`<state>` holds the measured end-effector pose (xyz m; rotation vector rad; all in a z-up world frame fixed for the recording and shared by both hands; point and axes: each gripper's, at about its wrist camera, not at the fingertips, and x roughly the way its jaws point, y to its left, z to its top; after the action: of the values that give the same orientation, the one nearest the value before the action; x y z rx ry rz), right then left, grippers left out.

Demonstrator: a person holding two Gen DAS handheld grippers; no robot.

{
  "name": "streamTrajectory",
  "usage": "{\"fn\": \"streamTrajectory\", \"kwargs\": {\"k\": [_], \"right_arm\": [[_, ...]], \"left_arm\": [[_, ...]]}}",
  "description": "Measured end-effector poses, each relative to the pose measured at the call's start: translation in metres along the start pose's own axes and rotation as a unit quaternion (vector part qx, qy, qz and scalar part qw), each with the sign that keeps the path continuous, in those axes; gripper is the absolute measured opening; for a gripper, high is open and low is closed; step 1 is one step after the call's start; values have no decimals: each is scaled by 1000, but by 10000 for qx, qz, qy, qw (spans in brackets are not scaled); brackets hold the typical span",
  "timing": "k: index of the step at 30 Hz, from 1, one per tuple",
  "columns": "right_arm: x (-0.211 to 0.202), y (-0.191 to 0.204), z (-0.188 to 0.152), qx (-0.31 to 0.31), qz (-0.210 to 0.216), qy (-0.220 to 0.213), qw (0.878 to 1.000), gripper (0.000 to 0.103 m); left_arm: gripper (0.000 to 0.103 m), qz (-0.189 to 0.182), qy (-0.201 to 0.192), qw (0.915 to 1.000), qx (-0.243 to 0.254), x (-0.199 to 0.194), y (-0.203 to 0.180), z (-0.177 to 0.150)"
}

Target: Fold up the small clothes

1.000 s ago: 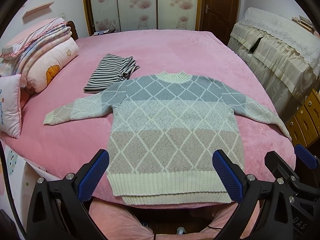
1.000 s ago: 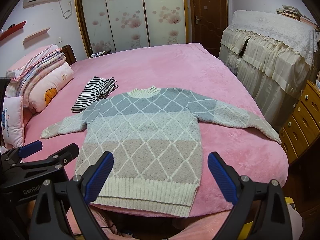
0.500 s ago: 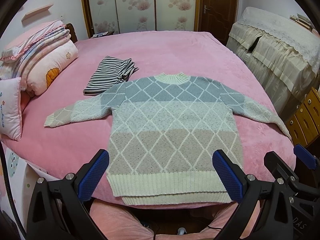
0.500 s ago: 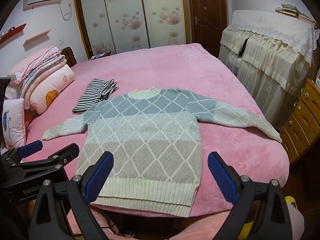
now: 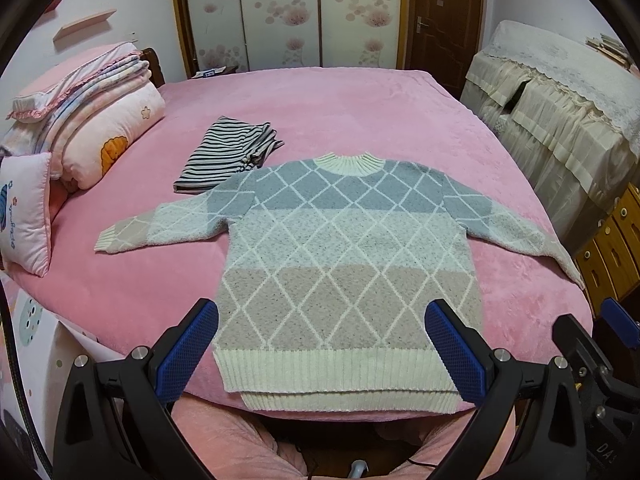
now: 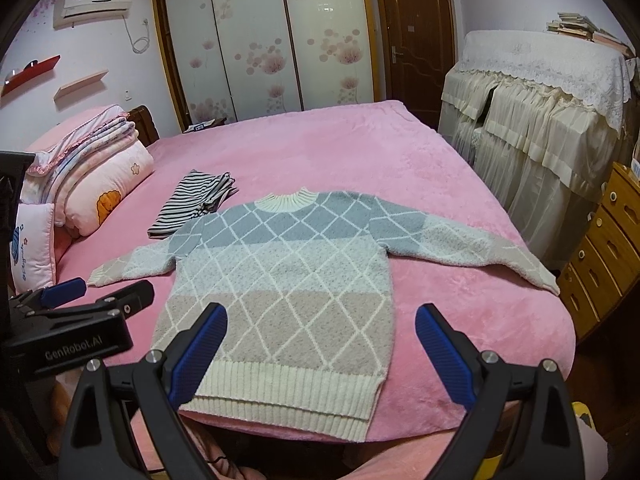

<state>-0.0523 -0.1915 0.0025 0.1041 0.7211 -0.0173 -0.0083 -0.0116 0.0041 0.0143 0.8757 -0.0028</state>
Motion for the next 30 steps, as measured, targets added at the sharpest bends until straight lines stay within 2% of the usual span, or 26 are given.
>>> {"fn": "streamTrajectory", "kwargs": {"k": [8, 17, 22, 27, 30], "right_arm": [[-3, -26, 1, 244, 139, -77, 9996, 96], [-9, -52, 10, 342, -181, -306, 9988, 96], [-19, -73, 23, 367, -474, -525, 9968, 96], [-37, -106, 42, 479, -1053, -954, 9887, 96], [-50, -123, 50, 379, -1513, -1284, 9794, 96]], "left_arm": [[103, 15, 95, 10000, -11, 3, -6, 1], [103, -61, 33, 9998, 183, 7, -23, 10], [103, -115, -211, 9992, 324, 1, -33, 24], [103, -542, -414, 9967, 446, -10, -49, 47], [103, -996, -434, 9932, 420, -13, -59, 60]]}}
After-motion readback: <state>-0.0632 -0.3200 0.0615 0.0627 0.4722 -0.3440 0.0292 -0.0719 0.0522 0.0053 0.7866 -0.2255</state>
